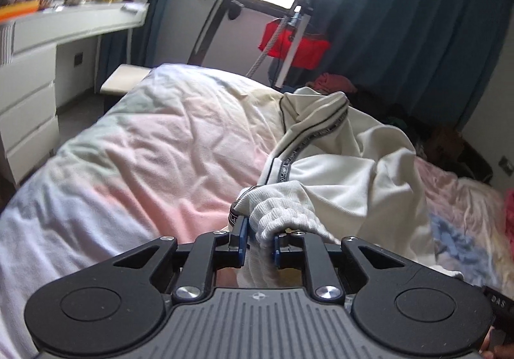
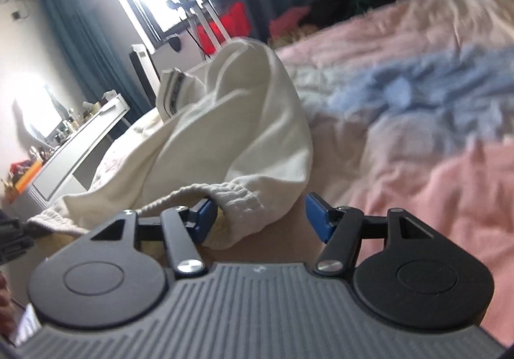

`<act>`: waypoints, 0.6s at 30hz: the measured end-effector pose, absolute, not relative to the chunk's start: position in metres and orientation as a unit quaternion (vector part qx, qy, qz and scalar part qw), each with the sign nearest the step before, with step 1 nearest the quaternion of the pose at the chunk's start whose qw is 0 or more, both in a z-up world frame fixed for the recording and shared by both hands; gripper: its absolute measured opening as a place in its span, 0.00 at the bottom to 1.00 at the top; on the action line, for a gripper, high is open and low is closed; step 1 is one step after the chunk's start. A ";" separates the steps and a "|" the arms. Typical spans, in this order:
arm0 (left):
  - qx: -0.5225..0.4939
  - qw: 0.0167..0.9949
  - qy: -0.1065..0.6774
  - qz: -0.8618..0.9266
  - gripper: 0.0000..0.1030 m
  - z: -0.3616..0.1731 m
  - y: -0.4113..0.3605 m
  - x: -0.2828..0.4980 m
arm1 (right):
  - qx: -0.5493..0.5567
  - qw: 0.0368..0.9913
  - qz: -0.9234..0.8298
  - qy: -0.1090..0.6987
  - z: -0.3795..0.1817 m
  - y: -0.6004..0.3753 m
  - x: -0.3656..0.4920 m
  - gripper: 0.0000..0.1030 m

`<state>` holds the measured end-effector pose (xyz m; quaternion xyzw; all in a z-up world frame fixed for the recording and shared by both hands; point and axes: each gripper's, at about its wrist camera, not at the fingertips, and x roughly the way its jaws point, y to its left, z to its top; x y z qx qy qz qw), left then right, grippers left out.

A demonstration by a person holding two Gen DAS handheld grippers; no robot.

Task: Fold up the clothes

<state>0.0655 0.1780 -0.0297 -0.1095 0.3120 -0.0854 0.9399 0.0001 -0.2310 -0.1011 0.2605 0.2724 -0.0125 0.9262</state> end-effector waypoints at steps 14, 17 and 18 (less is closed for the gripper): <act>-0.120 0.930 0.326 -0.118 0.24 -0.027 0.178 0.062 | 0.153 0.964 -0.017 0.215 -0.060 -0.209 -0.009 0.18; -0.131 0.913 0.354 -0.154 0.24 -0.030 0.174 0.058 | 0.147 0.972 -0.025 0.181 -0.040 -0.216 -0.028 0.18; -0.135 0.905 0.370 -0.163 0.24 -0.033 0.172 0.057 | 0.154 0.970 -0.023 0.185 -0.038 -0.221 -0.030 0.18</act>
